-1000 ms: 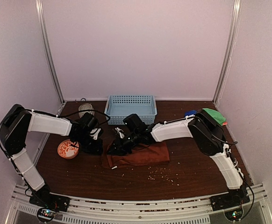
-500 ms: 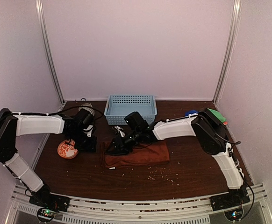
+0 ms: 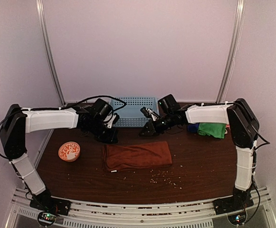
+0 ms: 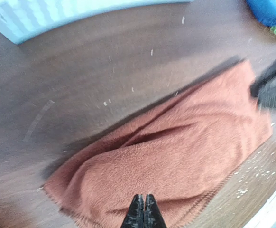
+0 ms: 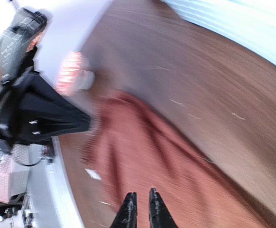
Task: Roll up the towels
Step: Smooth out the towel at the center of the board.
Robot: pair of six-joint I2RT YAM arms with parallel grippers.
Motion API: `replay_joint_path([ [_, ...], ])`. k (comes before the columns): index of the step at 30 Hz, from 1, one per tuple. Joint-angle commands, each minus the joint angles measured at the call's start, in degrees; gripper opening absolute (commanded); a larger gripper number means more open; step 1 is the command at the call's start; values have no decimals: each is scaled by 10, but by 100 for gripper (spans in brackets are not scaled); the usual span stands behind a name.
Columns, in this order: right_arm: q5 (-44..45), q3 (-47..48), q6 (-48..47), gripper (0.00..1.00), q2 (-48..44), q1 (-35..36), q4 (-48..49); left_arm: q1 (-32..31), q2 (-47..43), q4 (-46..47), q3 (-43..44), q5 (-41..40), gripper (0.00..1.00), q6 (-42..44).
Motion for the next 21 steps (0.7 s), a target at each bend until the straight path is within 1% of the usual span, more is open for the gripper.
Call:
replay_joint_path([
  [1,72,-29,-105,6,-2,-13,-82,-1,38,3,0,17,0,10],
  [4,94,-44,-123,3,-2,-20,-95,-1,50,-10,-11,-7,0,9],
  [8,130,-59,-136,1,17,-29,-107,1,54,-26,-27,-68,0,-2],
  [12,136,-84,-135,0,36,-45,-103,13,46,-56,-47,-124,0,-25],
  [17,128,-102,-134,0,36,-52,-95,22,19,-89,-70,-161,0,-45],
  [19,125,-104,-133,0,33,-52,-94,23,13,-98,-64,-160,0,-46],
  [21,114,-103,-135,0,30,-52,-95,22,9,-97,-47,-142,0,-38],
])
